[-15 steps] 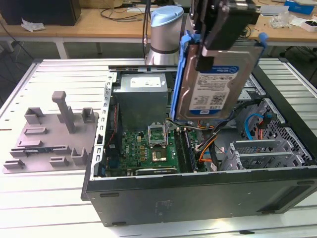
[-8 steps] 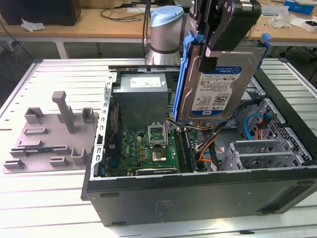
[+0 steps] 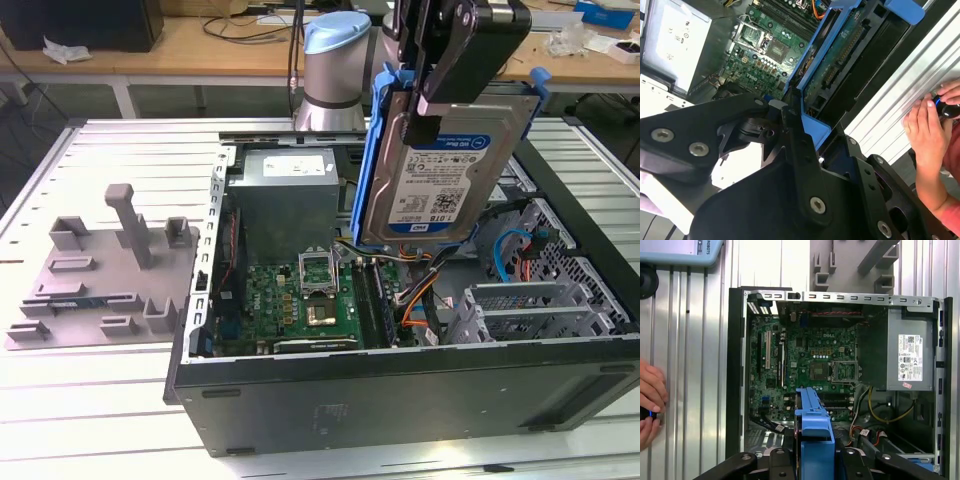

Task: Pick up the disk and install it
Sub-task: 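Insert the disk into the insertion slot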

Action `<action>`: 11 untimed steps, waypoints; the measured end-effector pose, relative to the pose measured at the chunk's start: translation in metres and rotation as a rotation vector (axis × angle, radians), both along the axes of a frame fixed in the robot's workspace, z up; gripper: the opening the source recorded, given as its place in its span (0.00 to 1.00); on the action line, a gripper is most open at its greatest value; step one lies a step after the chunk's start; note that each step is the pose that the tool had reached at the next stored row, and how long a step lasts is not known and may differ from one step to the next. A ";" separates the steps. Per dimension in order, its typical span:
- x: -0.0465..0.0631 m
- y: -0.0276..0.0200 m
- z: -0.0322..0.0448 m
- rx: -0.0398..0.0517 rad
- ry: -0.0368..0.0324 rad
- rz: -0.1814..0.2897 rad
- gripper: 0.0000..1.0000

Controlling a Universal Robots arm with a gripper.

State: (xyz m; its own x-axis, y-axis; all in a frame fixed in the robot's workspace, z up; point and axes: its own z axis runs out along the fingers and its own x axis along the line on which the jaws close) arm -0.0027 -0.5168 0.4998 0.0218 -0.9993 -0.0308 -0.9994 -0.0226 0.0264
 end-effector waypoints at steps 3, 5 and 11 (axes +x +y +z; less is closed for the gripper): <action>0.000 -0.0001 0.0000 0.0000 0.0000 0.000 0.37; 0.000 -0.0001 0.0000 0.0000 0.0000 0.000 0.37; 0.002 -0.0017 0.0001 -0.0001 -0.0007 0.000 0.37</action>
